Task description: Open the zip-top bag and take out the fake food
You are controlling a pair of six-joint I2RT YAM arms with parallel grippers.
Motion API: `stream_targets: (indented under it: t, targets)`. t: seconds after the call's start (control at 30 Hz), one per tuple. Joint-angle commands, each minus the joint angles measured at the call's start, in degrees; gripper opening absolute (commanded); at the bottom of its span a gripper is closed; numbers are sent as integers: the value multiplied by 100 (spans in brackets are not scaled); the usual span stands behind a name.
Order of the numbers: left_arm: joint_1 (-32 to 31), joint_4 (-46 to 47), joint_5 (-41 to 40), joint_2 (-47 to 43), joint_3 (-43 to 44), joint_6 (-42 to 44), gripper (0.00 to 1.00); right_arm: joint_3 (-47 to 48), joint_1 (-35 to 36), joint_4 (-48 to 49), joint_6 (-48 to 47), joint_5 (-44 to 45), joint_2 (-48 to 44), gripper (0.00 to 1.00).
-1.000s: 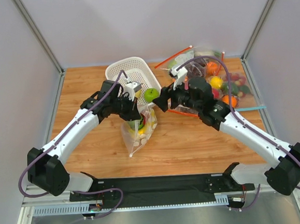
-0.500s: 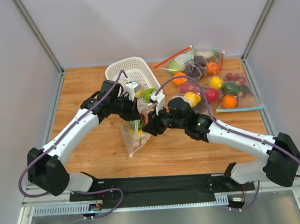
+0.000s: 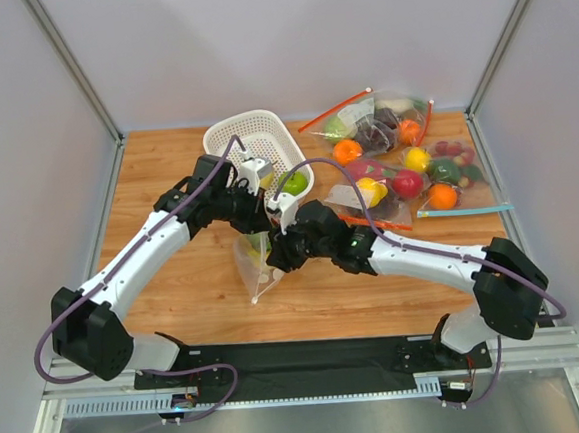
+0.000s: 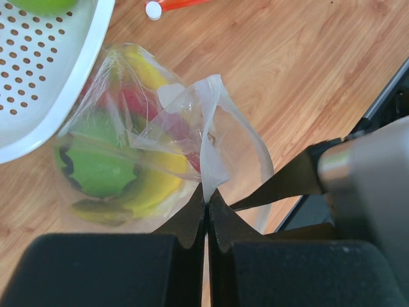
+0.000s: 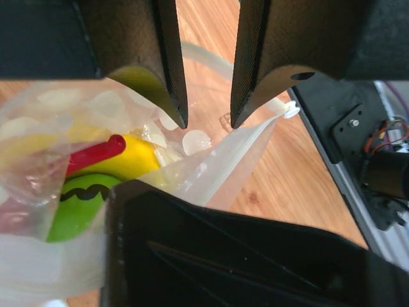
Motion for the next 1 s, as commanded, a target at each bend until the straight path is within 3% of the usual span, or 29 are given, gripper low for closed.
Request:
stream_targets:
  t: [0.0,0.47,0.7,0.97]
  targets:
    - [-14,52,104,-210,191,64,0,467,223,-128,-374,724,285,35]
    - [-14,61,200,-236,191,64,0,608,540,548,-692,1638,715,41]
    - [-23,61,201,-236,191,64,0,582,435,179,-473,2429,655,44]
    - [-14,61,218,-263,182,56,0,274,127,-93,-217,2641,391,45]
